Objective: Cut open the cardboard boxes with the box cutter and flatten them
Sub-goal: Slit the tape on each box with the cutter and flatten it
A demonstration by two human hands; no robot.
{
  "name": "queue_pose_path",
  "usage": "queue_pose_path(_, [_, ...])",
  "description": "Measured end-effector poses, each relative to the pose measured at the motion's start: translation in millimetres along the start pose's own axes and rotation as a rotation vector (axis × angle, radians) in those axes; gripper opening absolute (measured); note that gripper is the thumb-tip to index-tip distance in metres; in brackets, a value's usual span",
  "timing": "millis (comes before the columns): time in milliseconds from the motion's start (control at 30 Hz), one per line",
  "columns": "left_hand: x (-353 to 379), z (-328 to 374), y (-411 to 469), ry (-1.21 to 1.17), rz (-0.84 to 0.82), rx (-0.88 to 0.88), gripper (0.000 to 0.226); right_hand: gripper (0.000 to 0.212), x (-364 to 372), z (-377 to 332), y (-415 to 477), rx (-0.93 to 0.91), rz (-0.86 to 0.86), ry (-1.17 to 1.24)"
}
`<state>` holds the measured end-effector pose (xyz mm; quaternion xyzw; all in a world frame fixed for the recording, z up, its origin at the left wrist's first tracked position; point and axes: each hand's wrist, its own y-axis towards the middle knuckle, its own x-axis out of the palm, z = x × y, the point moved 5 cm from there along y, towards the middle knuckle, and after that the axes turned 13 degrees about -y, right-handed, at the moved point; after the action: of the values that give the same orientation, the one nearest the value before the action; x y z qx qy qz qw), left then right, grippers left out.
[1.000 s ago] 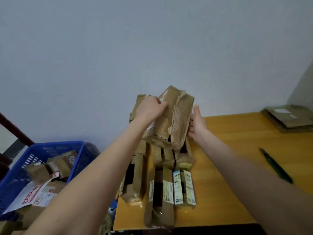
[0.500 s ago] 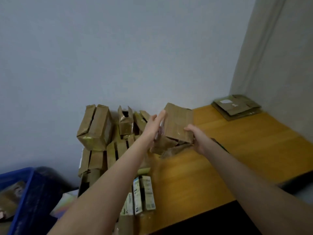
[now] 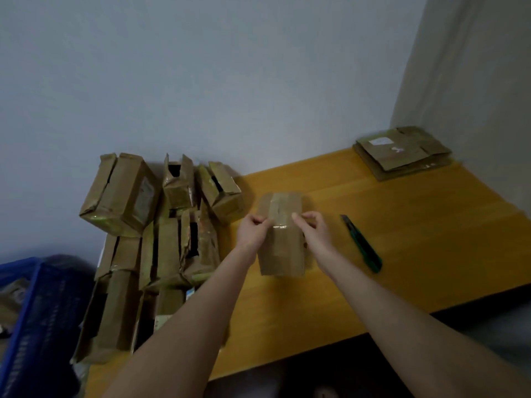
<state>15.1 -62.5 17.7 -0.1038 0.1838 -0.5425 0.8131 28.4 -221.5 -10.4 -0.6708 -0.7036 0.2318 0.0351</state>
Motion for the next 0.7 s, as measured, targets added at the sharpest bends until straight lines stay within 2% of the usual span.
queue_pose_path(100, [3.5,-1.0,8.8,0.125,0.016,0.013,0.037,0.031,3.2,9.6,11.7,0.043,0.059,-0.11])
queue_pose_path(267, [21.5,-3.0,29.6,0.55,-0.051,0.027,0.084,0.057,15.5,19.9,22.2,0.025,0.048,-0.27])
queue_pose_path(367, [40.6,2.5,42.1,0.717,-0.066,0.116,0.102,0.049,13.4,25.7,33.9,0.035,0.059,-0.387])
queue_pose_path(500, [68.9,2.3,52.4,0.91,-0.119,0.118,0.119,0.044,-17.6,42.3,52.8,0.09,0.183,-0.712])
queue_pose_path(600, [79.7,-5.2,58.6,0.982,-0.114,0.122,0.125,0.053,-44.7,61.6,64.7,0.181,0.178,-0.99])
queue_pose_path(700, [75.9,-9.6,68.1,0.989,-0.088,0.131,0.124,0.056,-63.0,84.5,76.7,0.259,0.13,-1.115])
